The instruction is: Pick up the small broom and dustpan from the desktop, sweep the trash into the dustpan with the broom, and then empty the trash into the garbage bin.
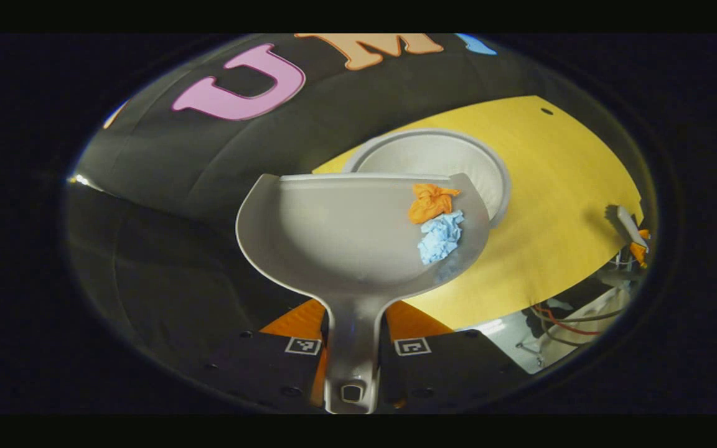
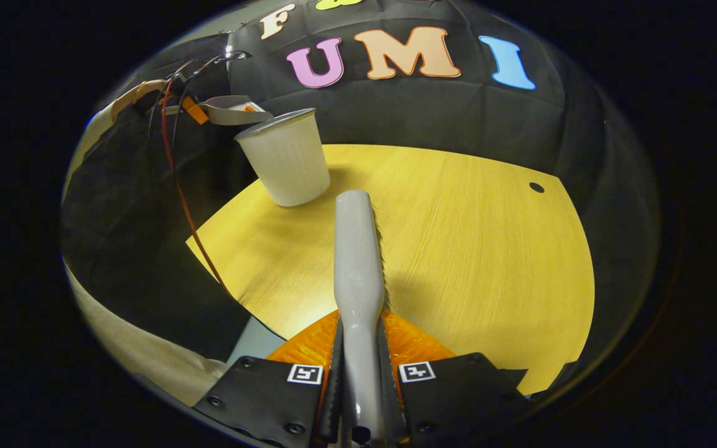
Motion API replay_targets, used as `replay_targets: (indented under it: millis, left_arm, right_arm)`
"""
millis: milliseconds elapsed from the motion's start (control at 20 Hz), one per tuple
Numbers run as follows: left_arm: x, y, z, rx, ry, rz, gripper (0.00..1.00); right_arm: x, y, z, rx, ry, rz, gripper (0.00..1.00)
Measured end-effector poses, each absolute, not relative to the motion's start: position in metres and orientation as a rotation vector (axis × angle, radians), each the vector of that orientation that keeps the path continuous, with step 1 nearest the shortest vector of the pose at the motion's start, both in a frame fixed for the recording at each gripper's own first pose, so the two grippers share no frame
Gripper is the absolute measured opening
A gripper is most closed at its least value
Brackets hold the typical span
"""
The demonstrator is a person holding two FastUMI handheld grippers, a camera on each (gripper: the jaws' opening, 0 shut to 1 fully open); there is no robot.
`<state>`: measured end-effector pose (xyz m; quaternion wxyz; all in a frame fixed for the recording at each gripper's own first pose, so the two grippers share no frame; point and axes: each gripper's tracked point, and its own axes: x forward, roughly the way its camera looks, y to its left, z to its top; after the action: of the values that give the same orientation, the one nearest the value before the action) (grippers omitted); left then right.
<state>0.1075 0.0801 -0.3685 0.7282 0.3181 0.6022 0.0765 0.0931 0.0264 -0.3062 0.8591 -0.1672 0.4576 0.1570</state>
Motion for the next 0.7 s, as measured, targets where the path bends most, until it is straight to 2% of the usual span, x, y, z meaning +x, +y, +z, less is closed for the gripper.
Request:
replay_targets:
  millis: [200,250,400,700]
  left_arm:
    - [0.111,0.084,-0.375,0.741,1.400,0.165,0.29]
    - [0.113,0.084,-0.374,0.764,1.414,0.170,0.29]
    - [0.115,0.089,-0.371,0.788,1.442,0.173,0.29]
    - [0.122,0.096,-0.371,0.729,1.417,0.186,0.28]
  right_arm:
    - [0.091,0.029,-0.306,-0.374,0.974,0.346,0.30]
    - [0.091,0.029,-0.305,-0.374,0.977,0.347,0.27]
    - [0.095,0.030,-0.305,-0.368,0.977,0.353,0.30]
    - [0.103,0.028,-0.305,-0.375,0.981,0.347,0.30]
